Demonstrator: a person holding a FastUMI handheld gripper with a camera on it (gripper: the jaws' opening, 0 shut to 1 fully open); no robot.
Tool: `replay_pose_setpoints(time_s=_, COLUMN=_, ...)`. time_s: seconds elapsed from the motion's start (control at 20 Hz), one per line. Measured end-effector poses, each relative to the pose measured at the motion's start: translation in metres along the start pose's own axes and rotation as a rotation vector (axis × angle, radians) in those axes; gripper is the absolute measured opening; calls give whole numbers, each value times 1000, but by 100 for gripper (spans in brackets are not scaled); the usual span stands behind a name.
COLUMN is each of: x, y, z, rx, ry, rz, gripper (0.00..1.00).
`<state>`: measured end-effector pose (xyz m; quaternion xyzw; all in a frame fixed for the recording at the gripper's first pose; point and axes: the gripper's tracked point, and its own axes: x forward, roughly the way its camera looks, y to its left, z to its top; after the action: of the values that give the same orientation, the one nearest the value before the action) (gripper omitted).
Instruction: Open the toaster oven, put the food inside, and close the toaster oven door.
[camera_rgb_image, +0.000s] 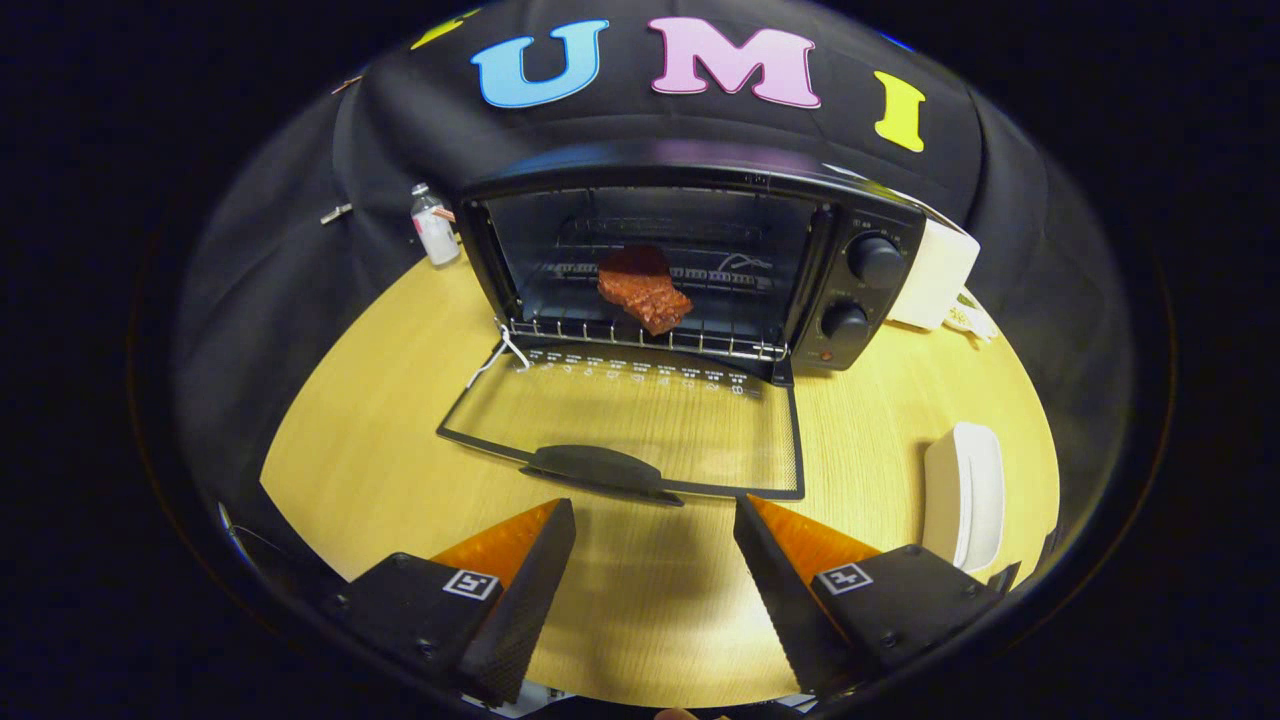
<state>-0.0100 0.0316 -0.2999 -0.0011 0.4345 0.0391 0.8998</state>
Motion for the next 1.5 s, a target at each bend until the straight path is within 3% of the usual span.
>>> replay_pose_setpoints(time_s=0.2, x=22, y=-1, z=-26, rx=73, ry=80, rz=-63, gripper=99)
replay_pose_setpoints(time_s=0.65, x=57, y=15, z=-19, rx=92, ry=56, rz=-81, gripper=99)
replay_pose_setpoints(time_s=1.05, x=49, y=24, z=-10, rx=43, ry=39, rz=-13, gripper=98)
replay_pose_setpoints(time_s=1.3, x=21, y=27, z=14, rx=-27, ry=-44, rz=33, gripper=98)
replay_pose_setpoints(time_s=1.5, x=1, y=28, z=40, rx=-3, ry=-116, rz=71, gripper=98)
